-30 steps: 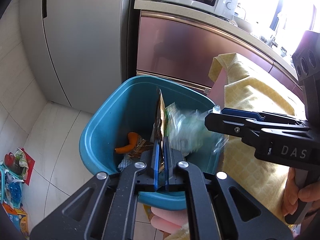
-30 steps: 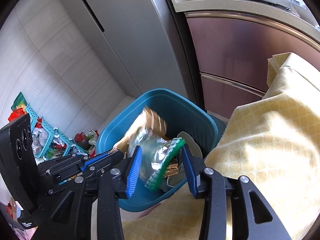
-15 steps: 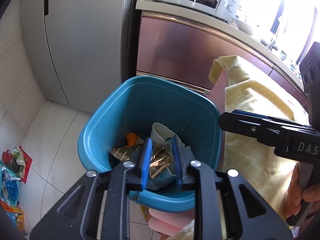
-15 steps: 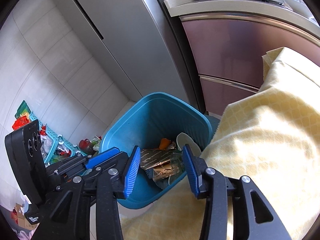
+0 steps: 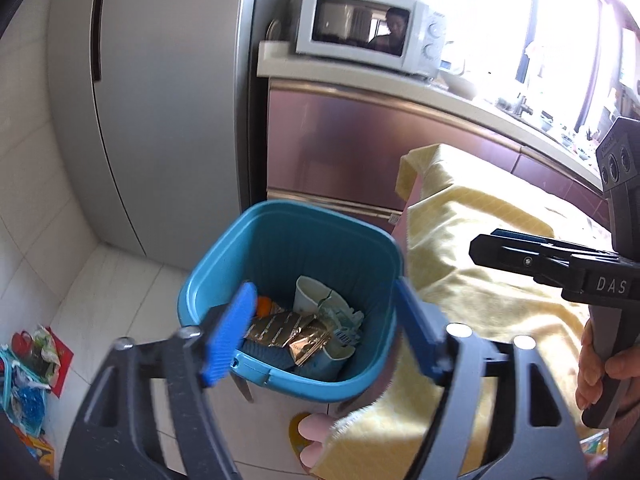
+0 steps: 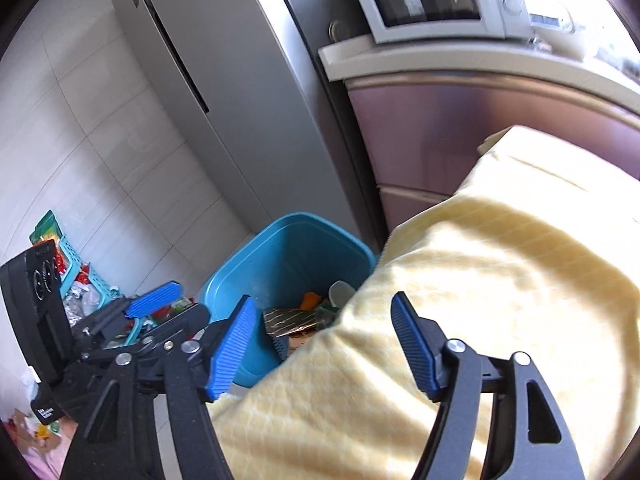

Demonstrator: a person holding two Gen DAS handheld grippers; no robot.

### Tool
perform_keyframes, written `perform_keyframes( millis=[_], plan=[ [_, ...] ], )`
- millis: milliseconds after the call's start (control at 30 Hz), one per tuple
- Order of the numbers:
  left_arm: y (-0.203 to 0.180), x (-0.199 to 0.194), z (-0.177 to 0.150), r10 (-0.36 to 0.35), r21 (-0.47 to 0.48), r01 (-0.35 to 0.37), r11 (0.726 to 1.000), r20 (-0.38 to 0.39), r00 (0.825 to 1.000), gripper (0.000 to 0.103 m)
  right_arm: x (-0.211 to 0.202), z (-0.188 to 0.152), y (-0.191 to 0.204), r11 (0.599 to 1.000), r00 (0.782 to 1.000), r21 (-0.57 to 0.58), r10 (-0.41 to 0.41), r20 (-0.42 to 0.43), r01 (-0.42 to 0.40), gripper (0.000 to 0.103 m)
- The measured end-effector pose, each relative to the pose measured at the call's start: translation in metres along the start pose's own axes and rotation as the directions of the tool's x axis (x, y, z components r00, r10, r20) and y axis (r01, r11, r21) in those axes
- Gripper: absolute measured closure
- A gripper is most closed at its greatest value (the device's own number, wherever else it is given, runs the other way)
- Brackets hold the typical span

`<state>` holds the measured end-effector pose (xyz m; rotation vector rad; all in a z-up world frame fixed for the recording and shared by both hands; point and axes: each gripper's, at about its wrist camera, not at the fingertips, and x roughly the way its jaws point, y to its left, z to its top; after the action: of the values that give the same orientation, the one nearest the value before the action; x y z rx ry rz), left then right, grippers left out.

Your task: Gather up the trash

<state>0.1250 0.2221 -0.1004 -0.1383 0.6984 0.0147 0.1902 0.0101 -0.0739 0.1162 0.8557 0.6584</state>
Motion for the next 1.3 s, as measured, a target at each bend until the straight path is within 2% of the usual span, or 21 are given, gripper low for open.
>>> perform_keyframes(
  millis=[67,133,200,367,533,800,1133,1300],
  plan=[
    [-0.005,-0.01,-0.001,-0.002,0.008,0.002,1.0,0.031,1.0,0.016,-0.014,-0.005,-0.001,1.0,0.999,-0.006,-0.019,0.042,0.019,0.024],
    [-0.012,-0.021,-0.003,-0.001,0.017,0.0,1.0,0.07,0.998,0.009,-0.027,-0.01,-0.002,0.999,0.997,-0.014,-0.036,0.075,0.037,0.022],
    [-0.019,-0.029,-0.005,-0.01,0.03,0.007,1.0,0.098,0.995,0.007,-0.041,-0.017,-0.003,0.998,0.993,-0.023,-0.061,0.105,0.064,0.02],
    [-0.035,-0.049,-0.011,-0.016,0.034,0.01,0.999,0.162,0.987,0.006,-0.068,-0.033,-0.006,0.991,0.977,-0.036,-0.123,0.175,0.131,0.013],
    [-0.051,-0.064,-0.016,0.001,0.033,-0.009,0.999,0.231,0.973,0.006,-0.095,-0.051,-0.014,0.98,0.948,-0.032,-0.183,0.259,0.198,0.007],
    [-0.08,-0.09,-0.021,-0.002,0.056,-0.018,0.998,0.33,0.944,0.006,-0.138,-0.078,-0.025,0.95,0.878,0.014,-0.294,0.379,0.312,0.007],
    [-0.123,-0.112,-0.024,-0.038,0.109,-0.006,0.994,0.399,0.916,0.006,-0.18,-0.107,-0.03,0.893,0.759,0.099,-0.427,0.491,0.439,0.007],
    [-0.139,-0.116,-0.027,-0.046,0.121,-0.005,0.993,0.409,0.911,0.006,-0.199,-0.118,-0.031,0.861,0.7,0.139,-0.482,0.527,0.488,0.007]
  ],
)
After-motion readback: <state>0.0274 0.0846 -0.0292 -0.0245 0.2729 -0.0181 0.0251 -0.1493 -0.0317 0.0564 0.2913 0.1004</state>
